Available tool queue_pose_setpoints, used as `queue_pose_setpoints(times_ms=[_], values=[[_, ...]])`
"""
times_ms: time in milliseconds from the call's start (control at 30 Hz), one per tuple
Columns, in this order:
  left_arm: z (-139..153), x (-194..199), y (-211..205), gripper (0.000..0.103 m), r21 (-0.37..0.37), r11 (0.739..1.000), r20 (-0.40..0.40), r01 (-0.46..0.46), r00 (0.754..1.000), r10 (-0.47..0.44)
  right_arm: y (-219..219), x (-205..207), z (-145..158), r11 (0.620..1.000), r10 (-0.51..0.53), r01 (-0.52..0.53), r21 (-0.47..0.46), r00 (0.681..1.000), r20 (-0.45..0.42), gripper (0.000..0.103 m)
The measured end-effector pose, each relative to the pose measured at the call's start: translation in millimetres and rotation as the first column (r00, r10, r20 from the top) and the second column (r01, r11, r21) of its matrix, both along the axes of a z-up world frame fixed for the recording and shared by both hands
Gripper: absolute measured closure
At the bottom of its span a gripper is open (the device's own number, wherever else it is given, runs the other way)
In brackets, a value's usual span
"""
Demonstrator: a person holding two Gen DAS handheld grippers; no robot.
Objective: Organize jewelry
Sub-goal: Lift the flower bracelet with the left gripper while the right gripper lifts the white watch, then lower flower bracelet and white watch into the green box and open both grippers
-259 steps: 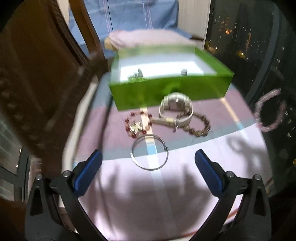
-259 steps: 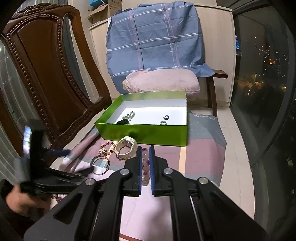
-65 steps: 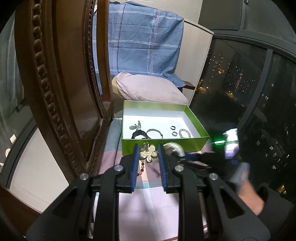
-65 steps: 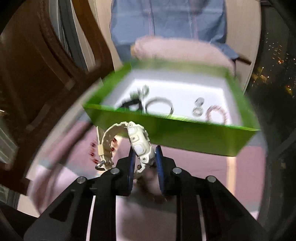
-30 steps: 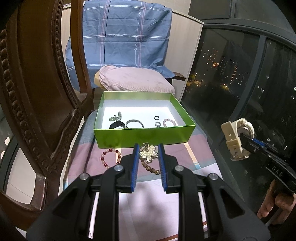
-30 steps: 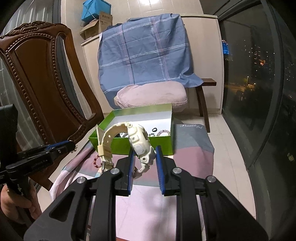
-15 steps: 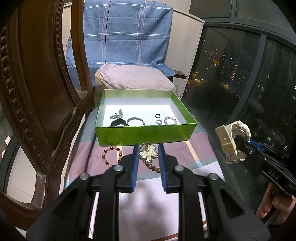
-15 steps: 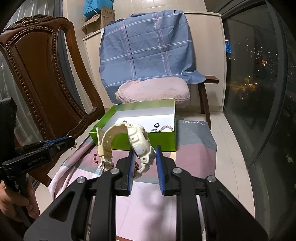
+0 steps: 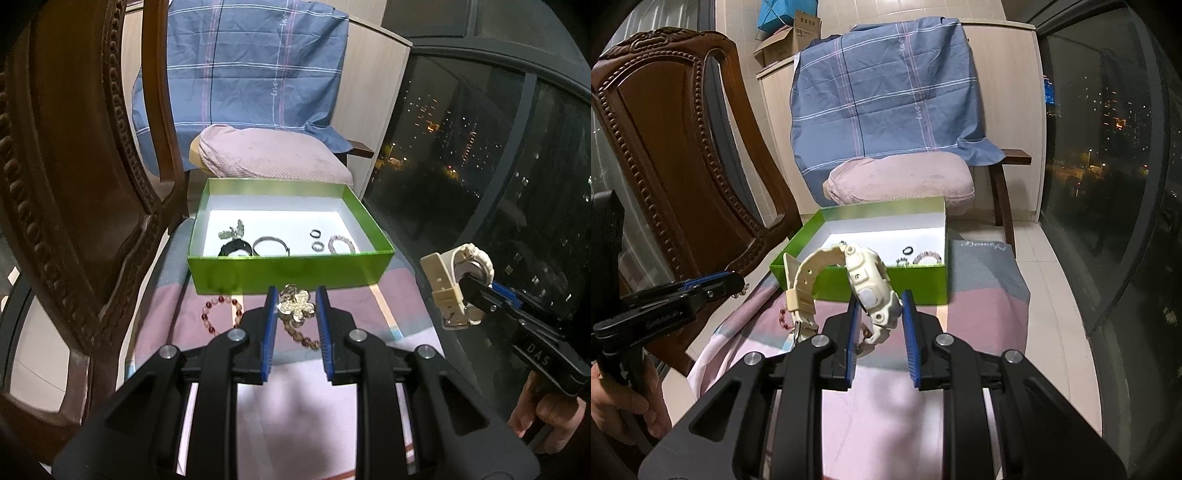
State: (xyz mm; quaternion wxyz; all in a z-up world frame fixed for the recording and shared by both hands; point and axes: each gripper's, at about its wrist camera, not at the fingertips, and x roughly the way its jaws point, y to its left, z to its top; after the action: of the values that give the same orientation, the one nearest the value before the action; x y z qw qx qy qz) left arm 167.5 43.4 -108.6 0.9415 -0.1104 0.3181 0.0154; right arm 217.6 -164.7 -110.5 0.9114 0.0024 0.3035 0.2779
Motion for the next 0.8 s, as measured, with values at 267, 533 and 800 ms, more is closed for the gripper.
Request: queue_pose_setpoints(times_ms=[267, 533, 800], values=[[10.8, 92.5, 15.0, 0.082, -0.009, 1.0, -0.013, -0.026, 1.0, 0.026, 44.9, 92.9, -1.0, 0.999, -0.044, 0.044, -0.013, 0.999, -0.017, 0.081], [-28.8, 197.0, 49.9, 0.033, -0.073, 0.996, -0.103, -0.057, 0.994, 0.049, 79.6, 181.0, -47.2, 0.991, -0.113, 0.105, -0.078, 0.988, -0.106, 0.065], [3.7, 132.7, 80.0, 0.008, -0.059, 0.993, -0.059, -0.102, 0.993, 0.099, 26.8, 120.2, 4.9, 0.985, -0.163, 0.16, 0.067, 0.986, 0.038, 0.015]])
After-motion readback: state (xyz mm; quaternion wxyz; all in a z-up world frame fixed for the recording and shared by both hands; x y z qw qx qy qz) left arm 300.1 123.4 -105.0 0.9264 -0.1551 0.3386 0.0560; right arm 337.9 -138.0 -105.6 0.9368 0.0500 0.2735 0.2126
